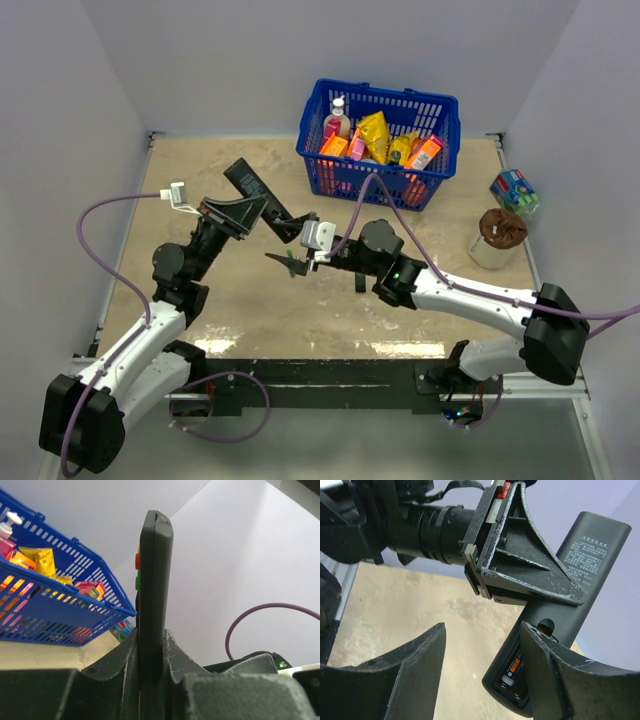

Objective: Load the batteries into the remote control
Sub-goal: Load the battery into the remote control.

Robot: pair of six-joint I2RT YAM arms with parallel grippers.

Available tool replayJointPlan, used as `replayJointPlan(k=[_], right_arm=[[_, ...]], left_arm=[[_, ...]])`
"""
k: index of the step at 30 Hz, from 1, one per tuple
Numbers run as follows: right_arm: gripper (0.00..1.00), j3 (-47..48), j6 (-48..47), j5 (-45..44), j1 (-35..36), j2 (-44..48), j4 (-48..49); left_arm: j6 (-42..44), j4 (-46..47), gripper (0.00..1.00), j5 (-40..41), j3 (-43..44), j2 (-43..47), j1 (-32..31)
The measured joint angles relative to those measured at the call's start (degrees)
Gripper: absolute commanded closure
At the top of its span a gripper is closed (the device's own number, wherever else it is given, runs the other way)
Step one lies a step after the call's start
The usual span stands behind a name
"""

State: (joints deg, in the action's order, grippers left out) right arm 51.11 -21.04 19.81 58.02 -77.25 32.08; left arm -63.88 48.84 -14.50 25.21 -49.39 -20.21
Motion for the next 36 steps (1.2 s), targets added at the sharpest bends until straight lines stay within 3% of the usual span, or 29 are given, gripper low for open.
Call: replayJointPlan(k=[7, 19, 26, 29, 34, 36], right_arm=[[0.38, -0.33, 4.15, 1.66, -0.35, 0.5, 4.39], [0.35, 7.04, 6.01, 3.72, 0.5, 7.28, -18.43], [0.35, 6.54, 8.7, 0.72, 0.55, 13.62, -23.98], [0.28, 6.51, 10.8, -2.05, 0.59, 15.43, -24.72], [0.02, 6.49, 17.03, -12.48, 0.63, 15.47, -26.97], [0.02, 6.49, 20.02, -17.29, 0.57, 14.84, -28.79]], left_arm=[[0.11, 2.58, 1.0, -0.55, 0.0, 0.13, 0.2], [6.73, 2.82, 1.0, -3.63, 0.0, 4.7, -0.79], [10.08, 2.21, 1.0, -4.85, 0.0, 4.66, -0.87], [12.02, 1.22, 1.0, -5.16, 0.0, 4.68, -0.87], [17.05, -5.27, 1.0, -4.11, 0.02, 5.49, -0.87], [19.98, -9.86, 1.0, -2.51, 0.07, 6.38, -0.83]])
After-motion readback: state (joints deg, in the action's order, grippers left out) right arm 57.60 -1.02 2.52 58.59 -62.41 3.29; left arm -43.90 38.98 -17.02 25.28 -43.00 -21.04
